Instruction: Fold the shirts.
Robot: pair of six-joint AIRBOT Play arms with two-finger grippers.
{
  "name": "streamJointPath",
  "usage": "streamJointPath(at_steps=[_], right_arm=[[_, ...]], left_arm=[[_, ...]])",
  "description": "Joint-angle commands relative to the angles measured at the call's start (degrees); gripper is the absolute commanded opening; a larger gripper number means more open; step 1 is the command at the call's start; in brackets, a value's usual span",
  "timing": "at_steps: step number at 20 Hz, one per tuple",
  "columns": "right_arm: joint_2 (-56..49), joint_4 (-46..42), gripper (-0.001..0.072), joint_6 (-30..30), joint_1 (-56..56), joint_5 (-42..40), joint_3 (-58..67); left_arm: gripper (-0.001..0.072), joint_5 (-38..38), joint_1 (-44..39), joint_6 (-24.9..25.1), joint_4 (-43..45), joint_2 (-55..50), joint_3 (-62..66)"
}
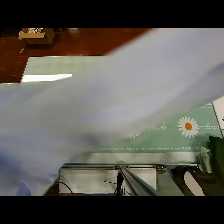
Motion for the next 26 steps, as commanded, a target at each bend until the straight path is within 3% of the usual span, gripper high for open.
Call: streamJointPath(at_steps=[1,4,6,9,12,17,22,26], right_arm=[[0.0,-2.3,0.0026,4.7,0.0,5.7,3.7],[-1.0,-3.8,0.0025,7.1,0.0,6.3,3.7],[-4.7,-5.6,0.0025,7.1,0.0,11.5,3.7],[-14.3,-6.8,0.0025,2.0,0.0,20.0,3.3],[-25.4,-13.9,0.0026,-3.3,0.0,16.7,2.1],[-46.1,-16.7,0.0026,-8.0,0.0,8.9,2.1],[-59.6,-14.8,0.0026,-8.3,0.0,-3.1,2.1],[-64.6,-14.8,0.0028,-6.9,0.0,-7.5,2.1]], left_arm=[[0.0024,-2.1,0.0,-5.2,-3.9,0.0,2.1],[0.0024,-1.5,0.0,-6.1,-3.7,-1.4,3.8],[0.0025,-6.7,0.0,-6.0,0.7,-4.3,3.5],[0.0025,-12.3,0.0,-2.7,5.4,-11.5,-1.0],[0.0025,-11.2,0.0,3.9,5.6,-21.9,-6.0],[0.0026,3.0,0.0,13.3,5.6,-43.8,-7.3],[0.0026,10.7,0.0,15.2,5.6,-62.8,-7.2],[0.0027,13.2,0.6,15.1,5.6,-70.2,-7.2]])
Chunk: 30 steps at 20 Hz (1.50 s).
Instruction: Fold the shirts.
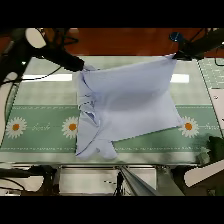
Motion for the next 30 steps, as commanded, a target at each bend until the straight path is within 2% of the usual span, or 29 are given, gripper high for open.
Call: streamJointPath(at_steps=[1,2,3,4,5,6,7,8,10,11,14,16,18,20,23,27,29,30], right_arm=[[-5.1,0.2,0.0053,0.9,0.0,-4.0,0.0],[-5.7,0.2,0.0171,0.9,0.0,-3.5,0.0],[-5.8,0.2,0.0266,0.8,0.0,-3.1,0.0],[-5.5,0.4,0.0313,-0.3,0.0,-2.6,0.2],[-4.7,0.3,0.0313,-1.4,-0.5,-1.6,0.5],[-3.5,-0.1,0.0313,-3.2,-1.2,0.4,1.5],[-1.6,-2.2,0.0313,-5.5,-2.2,2.7,2.1],[0.7,-7.0,0.0313,-7.6,-3.3,5.1,2.1],[4.4,-21.2,0.0314,-7.0,-6.1,11.9,1.7],[6.1,-21.6,0.0315,-6.4,-8.9,13.6,-0.1],[10.1,-12.7,0.0427,-6.8,-17.9,14.9,-9.9],[12.9,-4.3,0.0475,-8.6,-23.4,12.9,-18.8],[14.9,0.1,0.0476,-9.8,-27.0,10.4,-26.2],[15.6,0.4,0.0475,-11.1,-28.4,8.8,-31.2],[15.6,0.6,0.0475,-12.6,-28.3,6.7,-35.5],[15.6,0.9,0.0475,-13.6,-28.3,5.0,-38.0],[15.6,1.0,0.0475,-13.8,-28.3,4.7,-38.0],[15.6,1.2,0.0475,-13.7,-28.3,4.7,-38.0]], left_arm=[[0.0028,2.4,0.6,0.7,0.0,-7.0,0.0],[0.0036,1.6,0.9,0.7,0.0,-7.5,0.0],[0.0122,0.7,1.3,0.7,0.0,-7.5,0.0],[0.0336,-1.0,2.0,0.8,0.5,-7.2,0.4],[0.0536,-4.1,2.8,0.7,2.7,-6.9,1.7],[0.0602,-9.3,3.8,0.7,7.3,-6.5,4.2],[0.0602,-15.1,5.0,0.7,13.0,-5.8,6.8],[0.0601,-19.2,7.1,-1.9,16.9,-4.3,8.6],[0.0601,-23.1,13.1,-9.7,14.8,0.8,7.8],[0.0601,-24.4,16.0,-11.5,10.6,3.5,5.5],[0.0599,-25.0,20.6,-9.9,2.7,13.8,-13.1],[0.0599,-21.0,20.5,-9.8,-1.2,22.1,-30.9],[0.0600,-16.0,19.4,-9.8,-6.0,30.7,-47.4],[0.0599,-12.4,17.5,-9.8,-7.0,37.8,-58.5],[0.0614,-11.8,14.4,-9.8,-8.9,41.7,-67.1],[0.0622,-9.6,9.2,-9.8,-9.6,38.9,-70.5],[0.0682,-6.4,6.7,-9.7,-11.6,36.9,-70.4],[0.0682,-4.4,5.6,-9.7,-13.4,35.7,-70.4]])
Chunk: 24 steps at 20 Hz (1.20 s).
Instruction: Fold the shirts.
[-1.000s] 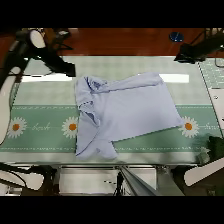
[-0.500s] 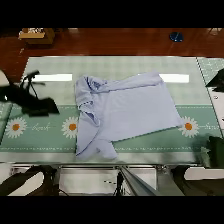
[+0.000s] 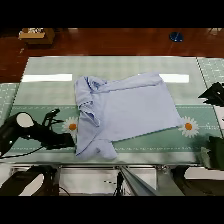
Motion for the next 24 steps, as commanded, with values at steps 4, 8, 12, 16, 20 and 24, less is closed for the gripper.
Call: streamJointPath(at_steps=[4,8,12,16,20,24], right_arm=[[0.1,0.9,0.0475,-0.5,-0.1,-0.2,-0.9],[0.1,1.1,0.0475,-0.5,-0.1,0.1,-0.9],[0.1,-1.8,0.0475,-0.5,-0.1,0.2,-0.9],[0.0,-3.5,0.0479,-0.8,-2.2,-0.3,-5.0],[0.0,-0.7,0.0485,-3.9,-3.2,-3.3,-14.3],[0.0,2.5,0.0485,-5.4,-2.8,-6.3,-21.1]], left_arm=[[0.0682,9.0,-6.6,3.0,-10.2,-7.7,-1.6],[0.0541,10.2,-9.2,7.8,-17.3,-14.0,-1.6],[0.0027,10.1,-9.5,9.7,-18.3,-16.2,-1.6],[0.0027,9.6,-9.5,9.7,-18.3,-15.9,-1.6],[0.0027,9.7,-9.5,9.7,-18.3,-15.9,-1.6],[0.0027,9.7,-9.5,9.7,-18.3,-15.9,-1.6]])
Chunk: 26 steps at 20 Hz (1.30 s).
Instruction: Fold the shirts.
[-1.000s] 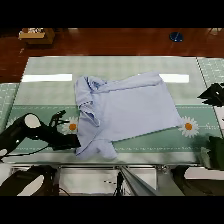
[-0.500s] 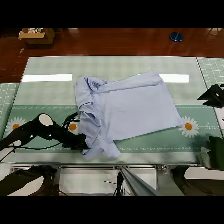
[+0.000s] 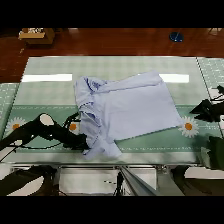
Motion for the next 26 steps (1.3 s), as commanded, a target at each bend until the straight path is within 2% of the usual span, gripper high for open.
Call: streamJointPath(at_steps=[1,6,7,8,9,10,13,16,19,23,26], right_arm=[[0.0,2.3,0.0485,-1.6,0.8,-2.4,-5.8],[0.0,2.2,0.0482,-1.2,7.1,-7.4,-10.1],[0.0,2.3,0.0416,-1.1,8.9,-7.8,-10.2],[0.0,2.6,0.0276,-1.3,10.4,-7.7,-10.2],[0.0,3.5,0.0096,-2.3,11.6,-6.6,-9.8],[0.2,5.0,0.0042,-4.0,12.3,-4.3,-8.9],[4.8,14.0,0.0028,-8.0,12.6,0.0,-3.5],[13.2,25.5,0.0027,-8.0,12.8,-3.3,4.9],[21.7,35.2,0.0027,-7.8,13.0,-6.6,16.2],[33.2,37.0,0.0026,-3.1,13.0,-15.6,28.7],[40.1,35.2,0.0026,-0.2,13.0,-20.0,34.9]], left_arm=[[0.0027,0.0,0.0,0.1,-0.1,0.0,0.0],[0.0027,0.0,0.0,0.1,-0.5,0.0,0.0],[0.0027,0.0,0.0,0.1,-1.0,0.0,0.2],[0.0027,0.0,0.0,0.2,-1.1,0.0,0.6],[0.0027,0.0,0.0,0.9,-1.3,0.1,1.4],[0.0026,0.0,0.0,1.6,-1.4,0.6,2.7],[0.0026,-1.3,1.1,2.6,-1.7,5.1,11.0],[0.0026,-1.6,5.6,3.7,-3.1,13.0,26.6],[0.0026,1.3,13.1,4.0,-3.1,19.5,46.4],[0.0027,6.1,20.5,4.0,-3.1,23.9,69.1],[0.0026,7.2,21.4,4.0,-3.1,25.4,80.4]])
